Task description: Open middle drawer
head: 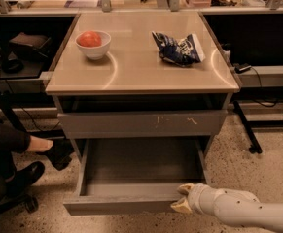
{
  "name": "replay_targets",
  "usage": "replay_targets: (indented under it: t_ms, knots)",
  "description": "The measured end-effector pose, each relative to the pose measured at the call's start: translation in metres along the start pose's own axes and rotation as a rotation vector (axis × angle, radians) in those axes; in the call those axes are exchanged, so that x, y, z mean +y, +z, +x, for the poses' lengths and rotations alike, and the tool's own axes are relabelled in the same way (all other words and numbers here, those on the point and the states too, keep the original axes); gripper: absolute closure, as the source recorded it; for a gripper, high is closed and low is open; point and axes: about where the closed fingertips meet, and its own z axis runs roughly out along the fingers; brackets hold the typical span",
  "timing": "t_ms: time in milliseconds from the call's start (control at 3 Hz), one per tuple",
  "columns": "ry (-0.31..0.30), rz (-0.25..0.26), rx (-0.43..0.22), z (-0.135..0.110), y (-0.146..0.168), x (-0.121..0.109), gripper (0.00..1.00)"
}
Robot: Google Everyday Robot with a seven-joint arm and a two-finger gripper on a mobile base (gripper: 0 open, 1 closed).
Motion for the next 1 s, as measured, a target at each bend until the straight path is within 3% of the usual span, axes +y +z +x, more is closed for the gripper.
replay_targets:
  t_ms: [1000]
  knots:
    - [0.01,0.005,-0.011,0.0008,-0.0056,0.0051,1.0]
